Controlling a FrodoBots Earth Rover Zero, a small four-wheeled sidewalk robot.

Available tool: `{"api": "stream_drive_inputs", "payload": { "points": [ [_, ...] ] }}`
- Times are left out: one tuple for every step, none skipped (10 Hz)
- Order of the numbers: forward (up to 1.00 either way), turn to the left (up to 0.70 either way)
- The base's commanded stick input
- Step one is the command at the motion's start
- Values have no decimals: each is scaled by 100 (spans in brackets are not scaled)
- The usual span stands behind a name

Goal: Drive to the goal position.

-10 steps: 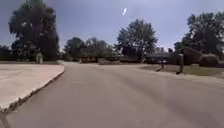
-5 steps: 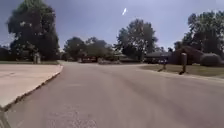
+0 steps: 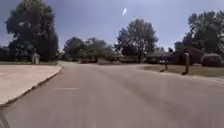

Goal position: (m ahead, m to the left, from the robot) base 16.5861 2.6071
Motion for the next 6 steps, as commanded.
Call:
{"api": "stream_drive_inputs", "payload": {
  "points": [
    [70,0],
    [70,0],
    [70,0],
    [70,0],
    [70,0],
    [70,0]
  ]
}}
